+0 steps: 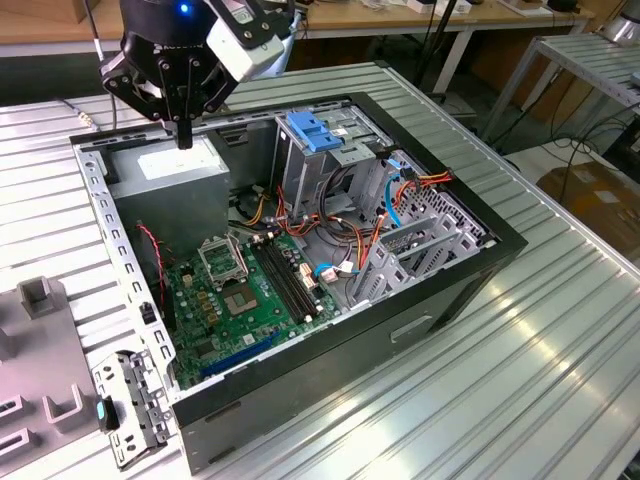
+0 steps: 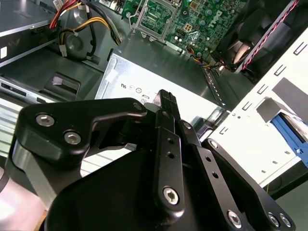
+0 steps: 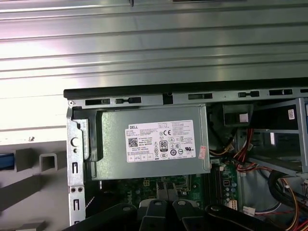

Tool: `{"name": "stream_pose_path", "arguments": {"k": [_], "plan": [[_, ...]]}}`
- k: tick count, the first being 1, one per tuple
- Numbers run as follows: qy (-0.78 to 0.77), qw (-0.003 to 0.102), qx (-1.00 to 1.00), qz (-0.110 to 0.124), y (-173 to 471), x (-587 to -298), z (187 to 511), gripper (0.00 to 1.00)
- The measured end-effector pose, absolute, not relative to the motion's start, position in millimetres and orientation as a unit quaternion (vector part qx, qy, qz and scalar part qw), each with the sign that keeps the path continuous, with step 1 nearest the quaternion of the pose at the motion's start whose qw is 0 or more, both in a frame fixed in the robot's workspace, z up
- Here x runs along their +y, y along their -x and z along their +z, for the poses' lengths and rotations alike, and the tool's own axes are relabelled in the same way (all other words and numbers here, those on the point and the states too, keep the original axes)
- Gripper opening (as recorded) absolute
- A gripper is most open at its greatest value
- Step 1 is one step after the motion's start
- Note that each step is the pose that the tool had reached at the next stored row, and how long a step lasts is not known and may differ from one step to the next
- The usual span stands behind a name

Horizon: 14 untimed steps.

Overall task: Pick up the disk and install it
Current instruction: 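Reach for the disk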

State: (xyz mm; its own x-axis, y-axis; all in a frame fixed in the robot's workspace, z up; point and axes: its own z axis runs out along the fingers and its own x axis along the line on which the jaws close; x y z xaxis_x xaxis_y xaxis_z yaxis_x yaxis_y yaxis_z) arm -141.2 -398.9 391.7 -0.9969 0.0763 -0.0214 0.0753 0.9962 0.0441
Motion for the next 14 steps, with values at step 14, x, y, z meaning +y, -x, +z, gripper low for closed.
{"name": "stream_pose_path", "arguments": {"k": [14], "plan": [[-0.038, 0.011, 0.999, 0.022, 143.8, -398.9, 391.5, 0.11]]}}
